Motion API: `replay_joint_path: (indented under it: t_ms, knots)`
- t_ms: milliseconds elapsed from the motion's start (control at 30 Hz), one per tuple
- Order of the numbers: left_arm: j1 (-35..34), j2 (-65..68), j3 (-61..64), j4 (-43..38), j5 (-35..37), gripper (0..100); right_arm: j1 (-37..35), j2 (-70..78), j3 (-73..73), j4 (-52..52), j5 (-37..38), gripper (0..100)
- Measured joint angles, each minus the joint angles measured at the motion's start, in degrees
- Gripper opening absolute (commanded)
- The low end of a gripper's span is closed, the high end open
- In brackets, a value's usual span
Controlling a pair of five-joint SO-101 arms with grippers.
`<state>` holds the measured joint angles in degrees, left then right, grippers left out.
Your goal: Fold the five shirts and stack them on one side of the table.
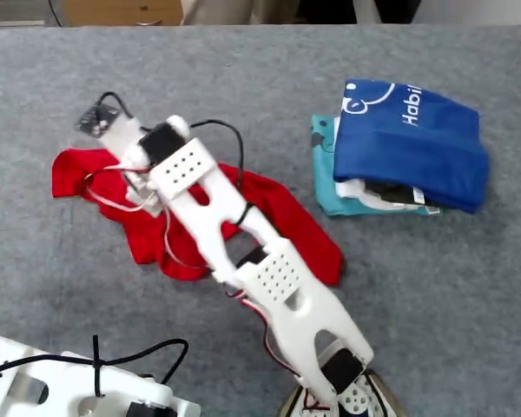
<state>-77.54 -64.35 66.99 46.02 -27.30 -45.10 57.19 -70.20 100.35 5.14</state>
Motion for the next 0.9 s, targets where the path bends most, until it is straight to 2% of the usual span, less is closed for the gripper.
replay_joint_path:
  t_ms: [100,367,467,600,633,767,900]
  knots:
    - [0.0,0.0,0.0,0.0,0.0,29,2.3,0.0,-0.8,0.1,-0.5,42.0]
    - [0.0,0.0,0.0,0.0,0.0,29,4.7,0.0,-5.6,0.9,-1.1,42.2]
    - [0.0,0.0,0.0,0.0,0.0,29,4.6,0.0,-7.8,0.9,-2.5,31.8]
    - [0.0,0.0,0.0,0.0,0.0,29,1.9,-1.8,-8.3,0.9,-6.0,3.5]
    - [0.0,0.0,0.0,0.0,0.0,29,0.7,-2.6,-8.3,0.9,-7.1,0.0]
    - [0.0,0.0,0.0,0.0,0.0,29,-3.5,-3.9,-5.5,0.9,-10.4,8.9]
    - [0.0,0.0,0.0,0.0,0.0,29,-4.0,-3.7,-2.2,0.9,-15.6,13.5]
